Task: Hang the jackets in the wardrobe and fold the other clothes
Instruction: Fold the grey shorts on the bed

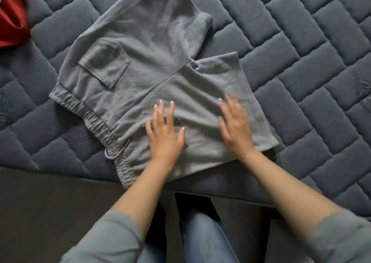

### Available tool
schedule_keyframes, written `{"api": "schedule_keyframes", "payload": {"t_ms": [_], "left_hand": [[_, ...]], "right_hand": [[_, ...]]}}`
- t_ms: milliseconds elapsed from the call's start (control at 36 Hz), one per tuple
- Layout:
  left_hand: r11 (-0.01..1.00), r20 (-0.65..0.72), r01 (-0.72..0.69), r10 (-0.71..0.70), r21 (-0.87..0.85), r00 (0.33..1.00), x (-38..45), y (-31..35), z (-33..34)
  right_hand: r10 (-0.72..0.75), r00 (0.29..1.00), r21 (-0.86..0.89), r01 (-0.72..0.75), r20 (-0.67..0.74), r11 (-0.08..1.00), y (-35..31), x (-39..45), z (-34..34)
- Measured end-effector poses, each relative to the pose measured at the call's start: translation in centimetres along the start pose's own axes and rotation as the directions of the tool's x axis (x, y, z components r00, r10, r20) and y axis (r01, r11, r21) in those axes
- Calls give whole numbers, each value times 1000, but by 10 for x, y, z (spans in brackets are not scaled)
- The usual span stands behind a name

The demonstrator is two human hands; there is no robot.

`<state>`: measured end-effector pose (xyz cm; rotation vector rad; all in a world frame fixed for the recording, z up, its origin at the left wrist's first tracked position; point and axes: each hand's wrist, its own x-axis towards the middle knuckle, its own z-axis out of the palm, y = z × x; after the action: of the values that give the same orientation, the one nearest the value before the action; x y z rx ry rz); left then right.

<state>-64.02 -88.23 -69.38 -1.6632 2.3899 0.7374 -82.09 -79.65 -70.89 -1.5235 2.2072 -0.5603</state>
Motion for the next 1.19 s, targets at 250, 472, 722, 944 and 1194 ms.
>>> {"api": "schedule_keyframes", "payload": {"t_ms": [250, 472, 722, 944, 1194], "left_hand": [[978, 2, -79, 80, 195, 997, 30, -21, 56], [995, 112, -62, 53, 80, 992, 36, -18, 24], [963, -270, 119, -185, -243, 945, 117, -68, -76], [904, -446, 162, -343, -395, 826, 173, -139, -133], [891, -254, 337, -417, -304, 873, 186, -194, -125]], "right_hand": [[-187, 949, -353, 270, 253, 896, 56, 112, 18], [240, 963, -302, -195, 121, 933, 39, 120, -2], [-254, 967, -43, 254, 13, 966, -52, 171, -16], [-14, 999, 155, 9, 32, 988, -124, 257, 1], [-214, 948, -186, 260, 236, 948, -168, 353, 40]]}}
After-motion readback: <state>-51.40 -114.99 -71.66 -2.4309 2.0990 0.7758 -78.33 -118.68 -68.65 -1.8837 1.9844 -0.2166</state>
